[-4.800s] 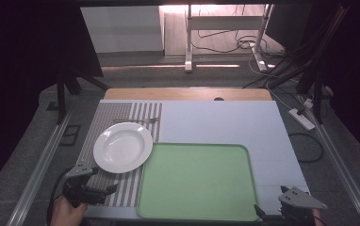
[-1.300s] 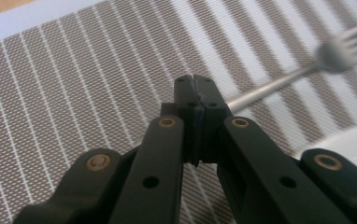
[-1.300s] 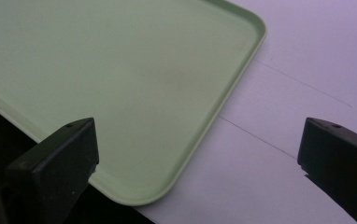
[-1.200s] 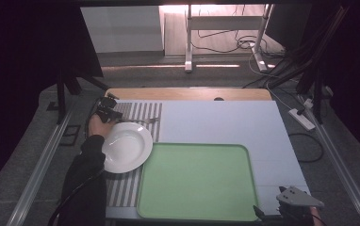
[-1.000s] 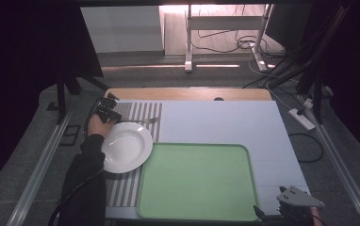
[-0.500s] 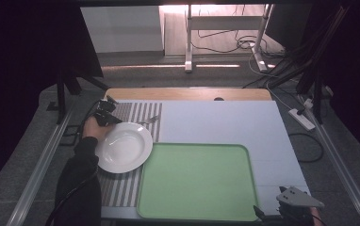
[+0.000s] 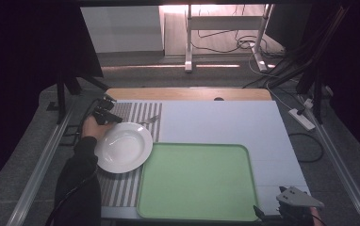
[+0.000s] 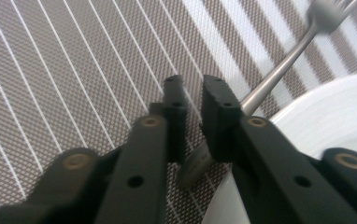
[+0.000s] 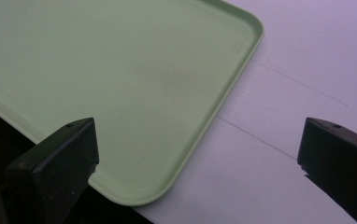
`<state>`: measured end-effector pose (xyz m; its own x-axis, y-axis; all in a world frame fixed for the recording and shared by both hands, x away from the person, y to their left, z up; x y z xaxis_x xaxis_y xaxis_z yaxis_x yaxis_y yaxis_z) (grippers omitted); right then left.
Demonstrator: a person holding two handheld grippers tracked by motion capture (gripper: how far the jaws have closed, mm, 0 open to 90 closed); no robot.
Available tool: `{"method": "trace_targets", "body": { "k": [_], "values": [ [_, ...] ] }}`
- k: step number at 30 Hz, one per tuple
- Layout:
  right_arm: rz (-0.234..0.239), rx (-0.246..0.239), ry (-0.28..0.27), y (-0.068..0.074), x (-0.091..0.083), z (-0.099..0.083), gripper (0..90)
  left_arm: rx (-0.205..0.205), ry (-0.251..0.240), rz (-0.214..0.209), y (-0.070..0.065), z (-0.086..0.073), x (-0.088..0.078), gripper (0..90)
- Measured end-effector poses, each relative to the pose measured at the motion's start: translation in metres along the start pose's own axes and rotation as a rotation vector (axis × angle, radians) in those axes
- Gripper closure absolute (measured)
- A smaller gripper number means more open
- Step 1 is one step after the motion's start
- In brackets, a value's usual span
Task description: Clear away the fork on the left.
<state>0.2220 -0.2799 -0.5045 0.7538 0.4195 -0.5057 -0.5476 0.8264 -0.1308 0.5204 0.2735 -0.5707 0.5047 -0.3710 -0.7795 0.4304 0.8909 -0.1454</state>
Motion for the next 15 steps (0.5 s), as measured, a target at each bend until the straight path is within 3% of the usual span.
{"method": "trace_targets", "body": {
  "k": [3, 8, 13, 15],
  "values": [
    [-0.001, 0.001, 0.002, 0.000, 0.000, 0.000, 0.0, 0.006, -0.035, -0.012, -0.004, 0.007, -0.001, 64.0],
    [0.000, 0.000, 0.001, 0.000, 0.000, 0.000, 0.0, 0.022, -0.073, -0.044, -0.017, 0.017, 0.007, 34.2],
    [0.000, 0.003, 0.002, 0.000, 0.000, 0.000, 0.0, 0.031, -0.052, -0.097, -0.034, 0.023, 0.022, 14.2],
    [0.000, 0.002, 0.002, 0.000, 0.000, 0.000, 0.0, 0.050, -0.019, -0.109, -0.039, 0.023, 0.028, 7.4]
  ]
}}
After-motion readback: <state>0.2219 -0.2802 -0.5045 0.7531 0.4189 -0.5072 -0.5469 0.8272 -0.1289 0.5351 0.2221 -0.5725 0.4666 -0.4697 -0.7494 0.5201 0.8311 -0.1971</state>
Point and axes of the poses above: each handheld gripper's, and its own axes: x roughly forward along the jaws, z roughly out of its top, y roughly to its left, the point moved 7 cm from there along x, roughly forward along the jaws, and after that the axes turned 12 degrees about -y, right-handed, at the moved point
